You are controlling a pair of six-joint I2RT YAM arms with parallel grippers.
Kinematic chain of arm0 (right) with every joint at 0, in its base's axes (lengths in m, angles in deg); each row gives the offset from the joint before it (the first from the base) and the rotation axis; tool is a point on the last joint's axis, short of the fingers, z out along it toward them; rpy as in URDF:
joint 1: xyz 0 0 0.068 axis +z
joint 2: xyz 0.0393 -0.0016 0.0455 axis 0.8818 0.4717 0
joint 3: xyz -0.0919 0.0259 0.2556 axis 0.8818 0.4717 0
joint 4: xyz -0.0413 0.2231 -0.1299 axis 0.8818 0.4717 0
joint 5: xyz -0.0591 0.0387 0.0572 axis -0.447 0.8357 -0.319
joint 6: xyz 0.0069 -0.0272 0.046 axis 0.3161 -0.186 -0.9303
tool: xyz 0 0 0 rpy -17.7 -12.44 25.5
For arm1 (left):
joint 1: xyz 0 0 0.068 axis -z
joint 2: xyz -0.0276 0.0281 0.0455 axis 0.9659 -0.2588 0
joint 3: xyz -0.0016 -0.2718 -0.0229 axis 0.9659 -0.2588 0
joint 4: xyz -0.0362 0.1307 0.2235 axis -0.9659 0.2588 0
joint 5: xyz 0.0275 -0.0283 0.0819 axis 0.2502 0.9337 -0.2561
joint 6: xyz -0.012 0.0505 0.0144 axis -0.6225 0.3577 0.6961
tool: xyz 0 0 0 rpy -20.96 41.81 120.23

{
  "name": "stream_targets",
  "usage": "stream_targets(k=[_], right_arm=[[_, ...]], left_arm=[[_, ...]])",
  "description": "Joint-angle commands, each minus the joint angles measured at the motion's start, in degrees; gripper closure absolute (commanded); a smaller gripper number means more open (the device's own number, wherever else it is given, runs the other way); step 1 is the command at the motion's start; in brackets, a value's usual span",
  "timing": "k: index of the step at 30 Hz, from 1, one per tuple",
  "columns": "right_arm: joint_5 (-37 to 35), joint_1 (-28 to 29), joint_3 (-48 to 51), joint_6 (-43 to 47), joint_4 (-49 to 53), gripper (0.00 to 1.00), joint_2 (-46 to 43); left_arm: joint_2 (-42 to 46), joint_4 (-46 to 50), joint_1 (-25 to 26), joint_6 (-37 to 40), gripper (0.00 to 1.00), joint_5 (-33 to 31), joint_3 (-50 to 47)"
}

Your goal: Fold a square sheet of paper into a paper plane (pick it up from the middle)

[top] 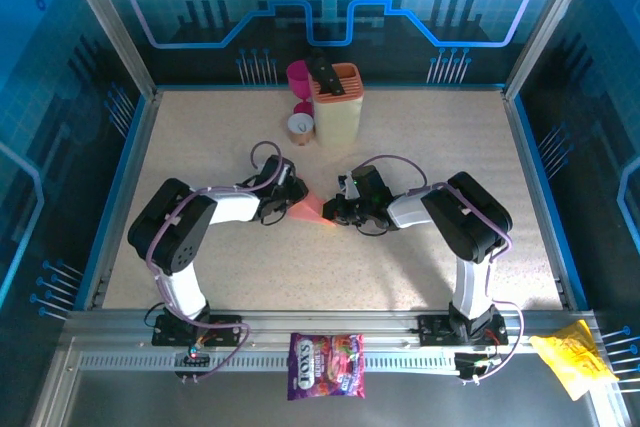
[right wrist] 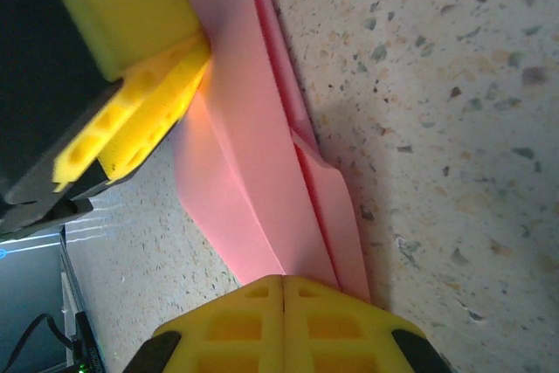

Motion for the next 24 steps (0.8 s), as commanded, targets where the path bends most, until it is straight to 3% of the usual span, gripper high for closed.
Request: stream_targets(k=[1,7,11,18,24], right_arm=[[-4.9,-0.6,5.7,1.1,23.3,1.0,4.3],[-1.4,-0.2,-0.5,4.6,29.6,1.0,-5.9],[-2.7,0.0,-3.0,6.0,35.1,0.99,-13.7],[-7.1,-2.9,3.1,6.1,37.6,0.79,-21.7],[-6.2,-4.5,7.0,5.4,34.6,0.68,-20.6]], left_arm=[[-0.9,0.5,0.7,-0.7,0.71,-0.3,-1.6],[-2.9,1.7,0.7,1.0,0.72,-0.2,-1.5],[-3.9,3.1,0.7,3.0,0.73,0.5,-1.1],[-4.8,4.3,0.7,6.8,0.78,2.0,-0.3],[-5.8,4.5,0.7,8.2,0.8,2.8,0.4]])
